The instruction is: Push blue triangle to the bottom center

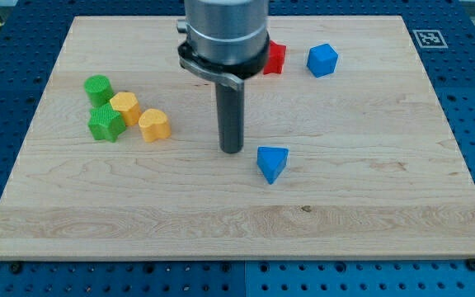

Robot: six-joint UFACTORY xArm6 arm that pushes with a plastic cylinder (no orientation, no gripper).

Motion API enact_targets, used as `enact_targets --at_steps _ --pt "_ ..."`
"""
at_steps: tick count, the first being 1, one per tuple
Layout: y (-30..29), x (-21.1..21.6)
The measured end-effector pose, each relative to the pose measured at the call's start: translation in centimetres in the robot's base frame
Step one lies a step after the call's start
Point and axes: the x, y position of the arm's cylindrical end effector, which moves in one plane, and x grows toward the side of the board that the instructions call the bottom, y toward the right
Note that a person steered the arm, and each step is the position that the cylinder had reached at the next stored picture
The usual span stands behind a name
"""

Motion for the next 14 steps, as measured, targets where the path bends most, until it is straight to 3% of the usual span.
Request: enact_targets --at_steps 4,6,7,11,14 --pt "2.4 -1.6" --pt "6.2 1.1" --pt "6.2 2.9" --pt "1.7 2.5" --pt "3.6 4.2"
